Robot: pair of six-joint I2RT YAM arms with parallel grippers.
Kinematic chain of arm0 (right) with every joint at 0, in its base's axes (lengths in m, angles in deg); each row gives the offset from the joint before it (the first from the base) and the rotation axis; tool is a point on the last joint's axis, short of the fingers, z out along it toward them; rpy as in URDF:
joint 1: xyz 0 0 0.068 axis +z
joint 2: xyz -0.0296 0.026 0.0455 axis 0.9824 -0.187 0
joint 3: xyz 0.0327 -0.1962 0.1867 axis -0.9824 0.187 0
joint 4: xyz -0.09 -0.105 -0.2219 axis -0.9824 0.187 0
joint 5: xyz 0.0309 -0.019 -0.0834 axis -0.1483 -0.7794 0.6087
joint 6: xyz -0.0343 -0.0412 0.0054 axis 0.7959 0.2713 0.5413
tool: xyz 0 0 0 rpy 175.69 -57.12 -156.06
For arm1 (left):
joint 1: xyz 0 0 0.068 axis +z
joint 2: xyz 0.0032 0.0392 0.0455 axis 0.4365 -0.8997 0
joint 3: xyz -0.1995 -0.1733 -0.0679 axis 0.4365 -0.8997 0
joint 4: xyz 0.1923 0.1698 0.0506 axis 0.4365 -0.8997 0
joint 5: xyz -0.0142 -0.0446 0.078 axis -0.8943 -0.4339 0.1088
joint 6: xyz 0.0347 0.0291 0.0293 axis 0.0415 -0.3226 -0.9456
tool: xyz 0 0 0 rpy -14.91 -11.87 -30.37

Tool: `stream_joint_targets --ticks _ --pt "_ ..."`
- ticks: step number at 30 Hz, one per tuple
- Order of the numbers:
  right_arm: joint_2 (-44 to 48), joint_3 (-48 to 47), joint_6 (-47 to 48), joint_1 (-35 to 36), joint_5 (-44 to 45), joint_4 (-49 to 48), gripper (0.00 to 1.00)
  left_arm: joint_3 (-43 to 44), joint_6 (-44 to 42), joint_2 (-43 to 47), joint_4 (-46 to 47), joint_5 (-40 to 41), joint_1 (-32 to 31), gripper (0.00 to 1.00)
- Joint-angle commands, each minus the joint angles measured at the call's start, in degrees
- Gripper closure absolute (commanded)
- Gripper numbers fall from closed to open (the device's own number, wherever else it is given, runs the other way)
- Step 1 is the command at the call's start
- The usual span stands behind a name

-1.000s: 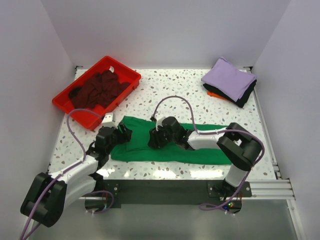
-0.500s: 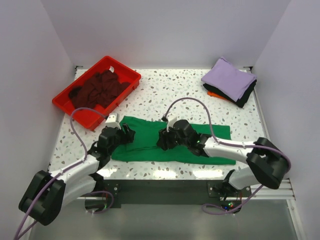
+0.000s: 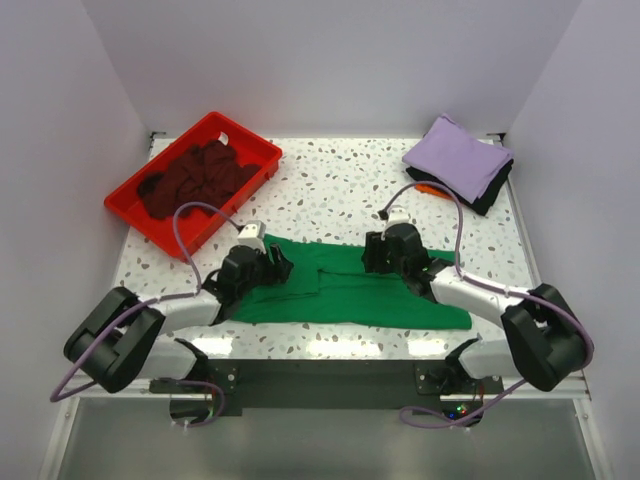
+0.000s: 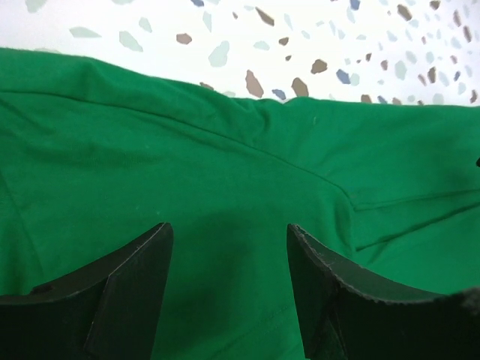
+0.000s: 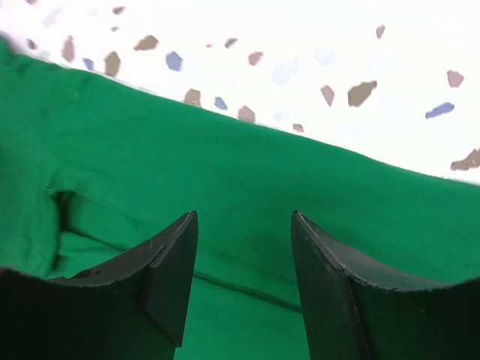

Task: Fold and stack the t-shirts
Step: Fold the tshirt

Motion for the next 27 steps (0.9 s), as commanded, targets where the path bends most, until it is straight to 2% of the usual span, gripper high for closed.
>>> stream_joint_targets --ticks 1,14,20,27 --pt "-1.4 1.3 -0.7 -1.0 0.6 -3.8 0.44 2.8 1.1 -3.8 6.0 -0.4 -0.2 0.33" --pt "-6.5 4.6 -4.8 -1.9 3.8 -2.8 0.44 8.5 0.3 -19.0 8.3 1.1 -0.2 0.33" --pt "-3.5 4.5 -9.6 -1.9 4.8 4.9 0.44 14.8 -1.3 -24.8 6.1 2.1 -0.2 0.33" --pt "1.8 4.4 -12.0 -1.9 1.4 11.3 0.43 25.1 -3.3 -32.8 0.8 3.2 0.0 0.33"
